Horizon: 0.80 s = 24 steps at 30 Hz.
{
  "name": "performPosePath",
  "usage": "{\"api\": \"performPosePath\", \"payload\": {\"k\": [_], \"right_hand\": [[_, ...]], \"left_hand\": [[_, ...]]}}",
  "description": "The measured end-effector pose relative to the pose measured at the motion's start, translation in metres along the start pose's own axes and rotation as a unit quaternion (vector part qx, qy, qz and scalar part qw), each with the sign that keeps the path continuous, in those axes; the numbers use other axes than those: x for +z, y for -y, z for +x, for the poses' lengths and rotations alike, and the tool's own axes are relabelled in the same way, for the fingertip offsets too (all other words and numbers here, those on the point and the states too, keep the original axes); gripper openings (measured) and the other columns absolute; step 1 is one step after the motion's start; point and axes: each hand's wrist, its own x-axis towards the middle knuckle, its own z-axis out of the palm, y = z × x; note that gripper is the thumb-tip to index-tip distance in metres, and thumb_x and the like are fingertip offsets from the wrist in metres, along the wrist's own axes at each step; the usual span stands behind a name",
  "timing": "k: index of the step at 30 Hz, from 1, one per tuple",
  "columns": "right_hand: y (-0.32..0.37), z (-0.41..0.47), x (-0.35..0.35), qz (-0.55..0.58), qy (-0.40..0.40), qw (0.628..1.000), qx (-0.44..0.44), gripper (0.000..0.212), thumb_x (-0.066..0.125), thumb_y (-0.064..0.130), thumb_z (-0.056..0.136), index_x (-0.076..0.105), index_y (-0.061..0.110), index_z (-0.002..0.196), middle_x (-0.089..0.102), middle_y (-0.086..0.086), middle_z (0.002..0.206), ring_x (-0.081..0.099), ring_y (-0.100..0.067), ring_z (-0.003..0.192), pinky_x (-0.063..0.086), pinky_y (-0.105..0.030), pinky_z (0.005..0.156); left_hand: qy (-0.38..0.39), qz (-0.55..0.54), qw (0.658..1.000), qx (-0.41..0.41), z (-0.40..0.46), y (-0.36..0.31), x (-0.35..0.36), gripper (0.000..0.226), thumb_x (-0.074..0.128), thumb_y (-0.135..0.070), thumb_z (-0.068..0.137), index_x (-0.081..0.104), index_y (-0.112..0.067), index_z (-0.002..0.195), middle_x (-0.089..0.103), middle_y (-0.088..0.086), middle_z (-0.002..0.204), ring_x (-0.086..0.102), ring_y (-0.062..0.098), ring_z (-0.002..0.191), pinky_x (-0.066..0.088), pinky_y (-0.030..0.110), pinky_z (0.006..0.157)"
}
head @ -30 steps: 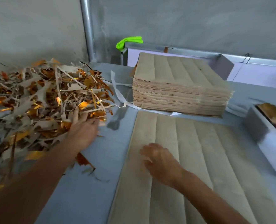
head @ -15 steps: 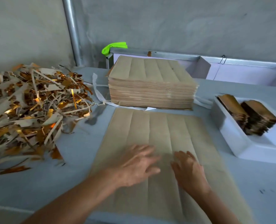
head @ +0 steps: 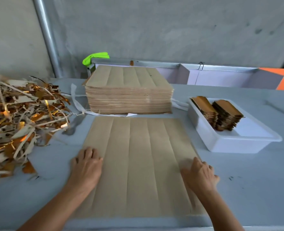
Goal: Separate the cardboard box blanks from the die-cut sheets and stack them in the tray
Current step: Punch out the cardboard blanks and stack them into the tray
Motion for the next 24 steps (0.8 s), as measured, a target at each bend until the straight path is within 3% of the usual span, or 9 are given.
{"api": "performPosePath", "payload": {"k": [5, 8, 13, 16, 19, 21, 24], "right_hand": [[0.004, 0.001, -0.002, -0.011, 0.002, 1.000, -0.001, 0.031, 0.048, 0.033, 0.089, 0.047, 0.015, 0.114, 0.052, -0.008, 0.118, 0.047, -0.028, 0.115, 0.038, -0.040, 0.096], [0.004, 0.000, 0.003, -0.018, -0.006, 1.000, -0.003, 0.036, 0.049, 0.041, 0.089, 0.045, 0.017, 0.116, 0.048, -0.007, 0.120, 0.046, -0.027, 0.118, 0.037, -0.039, 0.095], [0.002, -0.007, 0.017, -0.028, -0.061, 0.998, -0.019, 0.053, 0.044, 0.053, 0.090, 0.037, 0.020, 0.131, 0.041, -0.004, 0.129, 0.039, -0.024, 0.125, 0.035, -0.034, 0.099], [0.000, -0.006, 0.010, 0.037, -0.088, 0.995, -0.026, 0.046, 0.050, 0.039, 0.088, 0.041, 0.021, 0.129, 0.049, 0.000, 0.123, 0.044, -0.024, 0.116, 0.037, -0.033, 0.092], [-0.009, 0.000, 0.000, 0.092, -0.084, 0.992, -0.024, 0.043, 0.056, 0.025, 0.084, 0.048, 0.017, 0.125, 0.055, -0.004, 0.116, 0.047, -0.028, 0.105, 0.037, -0.032, 0.082], [-0.018, 0.004, -0.004, 0.135, -0.082, 0.987, -0.017, 0.039, 0.060, 0.011, 0.081, 0.055, 0.009, 0.119, 0.057, -0.012, 0.107, 0.050, -0.033, 0.102, 0.039, -0.035, 0.080], [-0.030, 0.010, -0.008, 0.197, -0.078, 0.977, 0.011, 0.044, 0.063, 0.004, 0.080, 0.059, 0.005, 0.123, 0.060, -0.017, 0.104, 0.054, -0.035, 0.106, 0.037, -0.035, 0.082]], "left_hand": [[-0.011, -0.015, 1.000, -0.016, -0.002, 0.000, 0.002, 0.038, 0.027, -0.033, 0.100, 0.043, -0.019, 0.131, 0.035, 0.002, 0.141, 0.033, 0.021, 0.130, 0.034, 0.037, 0.096], [-0.011, -0.034, 0.999, -0.032, -0.002, -0.001, 0.000, 0.038, 0.029, -0.034, 0.100, 0.047, -0.018, 0.129, 0.040, 0.002, 0.139, 0.037, 0.021, 0.128, 0.035, 0.038, 0.095], [-0.002, -0.062, 0.998, -0.007, -0.007, -0.002, -0.012, 0.051, 0.027, -0.032, 0.085, 0.068, -0.002, 0.094, 0.065, 0.018, 0.103, 0.063, 0.036, 0.093, 0.049, 0.047, 0.068], [-0.007, -0.055, 0.998, -0.017, -0.007, -0.003, -0.014, 0.065, 0.015, -0.035, 0.080, 0.068, -0.003, 0.099, 0.065, 0.016, 0.107, 0.062, 0.035, 0.097, 0.048, 0.046, 0.072], [0.012, -0.094, 0.995, -0.017, -0.009, -0.004, -0.019, 0.062, 0.020, -0.035, 0.081, 0.069, -0.001, 0.096, 0.066, 0.017, 0.103, 0.064, 0.036, 0.093, 0.050, 0.049, 0.070], [0.008, -0.073, 0.997, -0.024, -0.006, -0.005, -0.022, 0.070, 0.013, -0.040, 0.081, 0.065, -0.005, 0.111, 0.062, 0.014, 0.118, 0.059, 0.033, 0.107, 0.047, 0.048, 0.081], [0.017, -0.080, 0.996, -0.030, -0.006, -0.003, -0.022, 0.061, 0.022, -0.033, 0.080, 0.070, 0.000, 0.095, 0.067, 0.019, 0.101, 0.065, 0.039, 0.090, 0.051, 0.050, 0.067]]}}
